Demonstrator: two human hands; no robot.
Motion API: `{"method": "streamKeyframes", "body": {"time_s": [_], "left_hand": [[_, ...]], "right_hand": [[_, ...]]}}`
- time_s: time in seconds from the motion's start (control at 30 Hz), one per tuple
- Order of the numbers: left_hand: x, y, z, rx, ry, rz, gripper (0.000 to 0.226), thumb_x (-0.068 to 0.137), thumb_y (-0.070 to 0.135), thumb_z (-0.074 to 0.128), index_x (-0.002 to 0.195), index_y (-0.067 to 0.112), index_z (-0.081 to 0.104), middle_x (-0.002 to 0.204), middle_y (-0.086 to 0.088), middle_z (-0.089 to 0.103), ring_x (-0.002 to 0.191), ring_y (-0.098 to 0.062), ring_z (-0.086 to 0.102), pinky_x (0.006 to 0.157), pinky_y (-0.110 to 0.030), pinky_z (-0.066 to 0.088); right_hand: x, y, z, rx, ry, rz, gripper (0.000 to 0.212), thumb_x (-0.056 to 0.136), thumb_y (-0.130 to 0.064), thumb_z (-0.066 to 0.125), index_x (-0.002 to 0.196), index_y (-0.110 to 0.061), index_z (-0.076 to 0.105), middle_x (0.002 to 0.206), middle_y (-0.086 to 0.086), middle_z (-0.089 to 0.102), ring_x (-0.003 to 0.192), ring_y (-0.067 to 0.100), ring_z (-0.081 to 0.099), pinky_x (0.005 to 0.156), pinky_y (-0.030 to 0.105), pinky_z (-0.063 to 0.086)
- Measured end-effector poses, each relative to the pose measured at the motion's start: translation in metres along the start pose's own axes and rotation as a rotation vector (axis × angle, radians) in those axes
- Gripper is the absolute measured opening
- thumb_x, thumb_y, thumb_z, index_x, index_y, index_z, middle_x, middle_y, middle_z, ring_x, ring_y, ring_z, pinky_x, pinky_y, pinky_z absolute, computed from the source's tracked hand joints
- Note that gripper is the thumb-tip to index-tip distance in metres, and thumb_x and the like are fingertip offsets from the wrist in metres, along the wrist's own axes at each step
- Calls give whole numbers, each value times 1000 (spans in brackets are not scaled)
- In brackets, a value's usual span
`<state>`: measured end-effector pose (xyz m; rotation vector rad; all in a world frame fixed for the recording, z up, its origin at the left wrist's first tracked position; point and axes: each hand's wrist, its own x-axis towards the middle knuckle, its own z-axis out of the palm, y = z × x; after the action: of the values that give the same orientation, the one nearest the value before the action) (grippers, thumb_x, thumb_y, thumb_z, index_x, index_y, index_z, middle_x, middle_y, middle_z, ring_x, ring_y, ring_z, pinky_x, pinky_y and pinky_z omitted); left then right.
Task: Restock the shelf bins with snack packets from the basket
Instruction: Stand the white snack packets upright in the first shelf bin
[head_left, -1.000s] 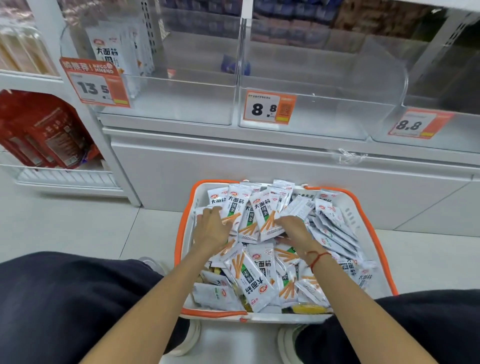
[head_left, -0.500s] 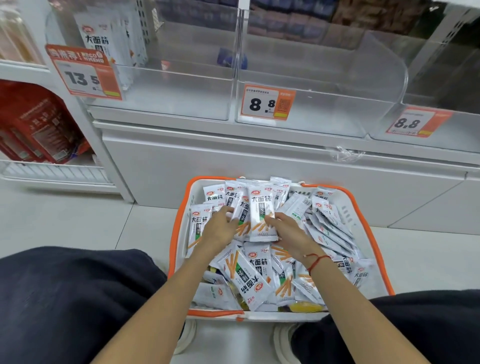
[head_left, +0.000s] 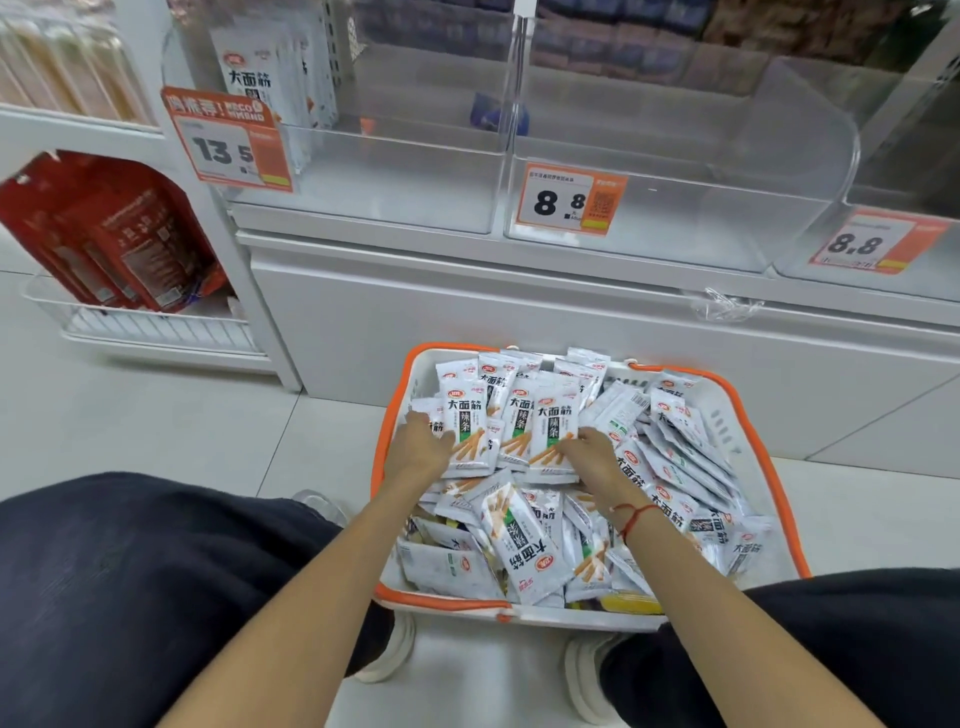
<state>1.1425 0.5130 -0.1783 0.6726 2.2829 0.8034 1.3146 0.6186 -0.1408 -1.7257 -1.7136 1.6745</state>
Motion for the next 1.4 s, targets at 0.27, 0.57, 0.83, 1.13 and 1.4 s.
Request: {"method": "streamKeyframes", "body": {"time_s": [0.27, 0.57, 0.83, 1.13, 1.4], "left_hand": [[1, 32, 16, -161, -200, 76, 22, 92, 22, 60, 110, 9, 63, 109, -9, 67, 102, -28, 62, 84, -33, 48], [-28, 45, -5, -695, -322, -130, 33, 95, 37, 35, 112, 20, 57, 116, -6, 60, 109, -24, 54, 108, -43, 36], [-6, 9, 13, -844, -258, -191, 90, 69, 71, 50, 145, 23, 38, 148, -4, 43, 132, -27, 44, 110, -51, 33], [-32, 34, -15, -942, -223, -220, 13, 95, 19, 48, 100, 15, 59, 73, -2, 69, 69, -21, 61, 71, -37, 50], [-37, 30, -17, -622, -184, -33, 48, 97, 17, 45, 142, 18, 29, 139, -5, 49, 121, -27, 51, 103, -49, 42]], "right_hand": [[6, -19, 0, 90, -120, -80, 41, 95, -24, 54, 134, -13, 45, 136, 3, 48, 123, 24, 46, 102, 39, 37], [-20, -26, 38, -45, 34, -464, 13, 93, -22, 58, 101, -19, 67, 84, 8, 66, 75, 19, 57, 68, 29, 45], [-39, -32, 41, -278, 32, -507, 36, 95, -41, 51, 118, -12, 54, 95, 1, 58, 79, 14, 54, 74, 30, 47], [-54, 23, 29, -1328, -218, -351, 34, 81, -39, 71, 91, -13, 51, 97, 5, 49, 89, 23, 55, 71, 31, 41], [-44, -55, -29, -1098, -484, -295, 46, 78, -26, 76, 122, -21, 60, 140, 2, 43, 126, 22, 43, 102, 34, 37]]}}
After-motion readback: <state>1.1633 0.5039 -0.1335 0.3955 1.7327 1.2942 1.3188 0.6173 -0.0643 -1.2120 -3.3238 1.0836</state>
